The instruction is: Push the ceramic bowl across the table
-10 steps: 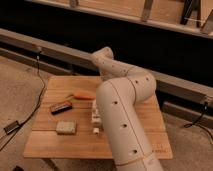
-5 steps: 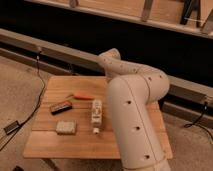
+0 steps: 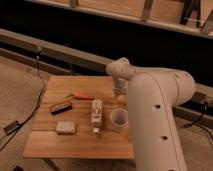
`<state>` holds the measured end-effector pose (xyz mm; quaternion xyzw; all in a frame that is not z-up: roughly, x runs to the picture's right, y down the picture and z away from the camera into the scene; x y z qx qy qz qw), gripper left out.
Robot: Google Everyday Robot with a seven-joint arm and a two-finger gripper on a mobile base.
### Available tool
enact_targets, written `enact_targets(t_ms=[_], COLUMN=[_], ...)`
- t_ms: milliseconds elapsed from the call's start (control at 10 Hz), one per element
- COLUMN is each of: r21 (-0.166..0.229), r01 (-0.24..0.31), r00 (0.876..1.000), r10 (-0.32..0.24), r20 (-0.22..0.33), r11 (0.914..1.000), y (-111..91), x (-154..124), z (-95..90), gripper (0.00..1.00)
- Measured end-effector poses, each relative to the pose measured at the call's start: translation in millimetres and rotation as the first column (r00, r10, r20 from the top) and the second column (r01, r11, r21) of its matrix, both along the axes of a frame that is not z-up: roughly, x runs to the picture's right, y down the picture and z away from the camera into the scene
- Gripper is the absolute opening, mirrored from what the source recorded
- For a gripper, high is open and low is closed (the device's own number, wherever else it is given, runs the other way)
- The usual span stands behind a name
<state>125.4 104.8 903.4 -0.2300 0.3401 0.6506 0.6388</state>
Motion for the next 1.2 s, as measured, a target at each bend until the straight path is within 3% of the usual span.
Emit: enact_targets(t_ms=[200,600,1200], r21=[-0.001,0.023,0.124], r01=[-0.044,-0.072,-0.069], r00=[0.998,0.988,0.951], r10=[0.044,0.074,0.103], r20=[-0.045,-0.135,-0.292], r11=[0.9990,0.9971,0.9898], y=[13.7,17.5,-13.0], x=[14.2,34.6,62.9], z=[-15.7,-30.5,-20.6], gripper=[0.65,0.65,0.65])
